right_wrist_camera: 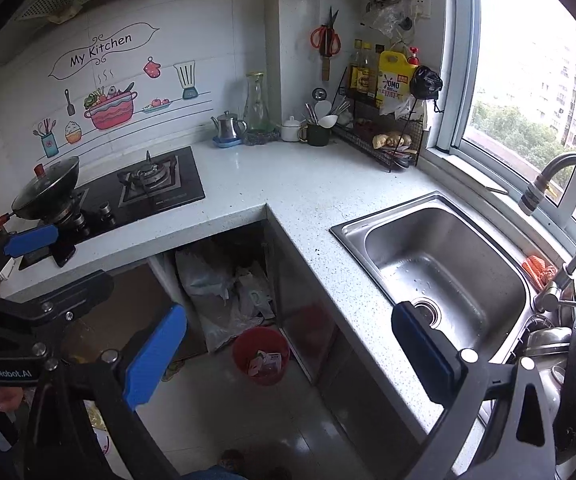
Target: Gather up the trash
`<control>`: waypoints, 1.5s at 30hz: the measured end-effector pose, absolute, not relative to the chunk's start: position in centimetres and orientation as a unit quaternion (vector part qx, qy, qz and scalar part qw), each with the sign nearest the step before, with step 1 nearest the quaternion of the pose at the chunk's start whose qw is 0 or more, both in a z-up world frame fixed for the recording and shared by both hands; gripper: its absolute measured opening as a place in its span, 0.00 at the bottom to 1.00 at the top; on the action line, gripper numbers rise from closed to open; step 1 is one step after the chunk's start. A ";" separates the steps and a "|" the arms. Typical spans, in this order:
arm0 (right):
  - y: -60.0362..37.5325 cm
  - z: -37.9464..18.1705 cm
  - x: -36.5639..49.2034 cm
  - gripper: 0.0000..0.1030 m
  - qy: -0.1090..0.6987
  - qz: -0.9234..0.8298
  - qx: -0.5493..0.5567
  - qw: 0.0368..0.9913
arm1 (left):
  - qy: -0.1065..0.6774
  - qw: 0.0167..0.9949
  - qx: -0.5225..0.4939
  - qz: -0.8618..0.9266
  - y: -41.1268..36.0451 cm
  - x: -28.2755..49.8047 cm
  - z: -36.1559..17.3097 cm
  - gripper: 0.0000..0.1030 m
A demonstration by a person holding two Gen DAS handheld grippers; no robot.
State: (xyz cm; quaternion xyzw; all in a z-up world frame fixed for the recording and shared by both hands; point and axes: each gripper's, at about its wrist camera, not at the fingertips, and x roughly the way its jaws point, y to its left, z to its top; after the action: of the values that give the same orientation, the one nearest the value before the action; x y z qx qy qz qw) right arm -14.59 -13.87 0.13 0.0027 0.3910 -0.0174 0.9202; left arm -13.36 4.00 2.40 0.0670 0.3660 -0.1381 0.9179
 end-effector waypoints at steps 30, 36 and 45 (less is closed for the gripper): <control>-13.6 0.2 -16.6 0.99 0.377 -0.022 -0.005 0.926 | 0.370 0.916 0.080 -0.131 2.7 -14.5 2.0 1.00; -13.4 0.2 -16.6 0.99 0.379 -0.024 -0.004 0.925 | 0.377 0.914 0.081 -0.130 2.3 -14.4 1.7 1.00; -13.6 0.1 -16.5 0.99 0.383 -0.027 -0.003 0.923 | 0.379 0.912 0.080 -0.134 1.6 -14.0 1.6 1.00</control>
State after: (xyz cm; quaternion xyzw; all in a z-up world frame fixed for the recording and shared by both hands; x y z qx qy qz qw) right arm -16.50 -13.61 0.08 -0.0033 0.3830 -0.0271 0.9233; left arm -14.05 1.61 1.56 0.0804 0.3791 -0.1345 0.9120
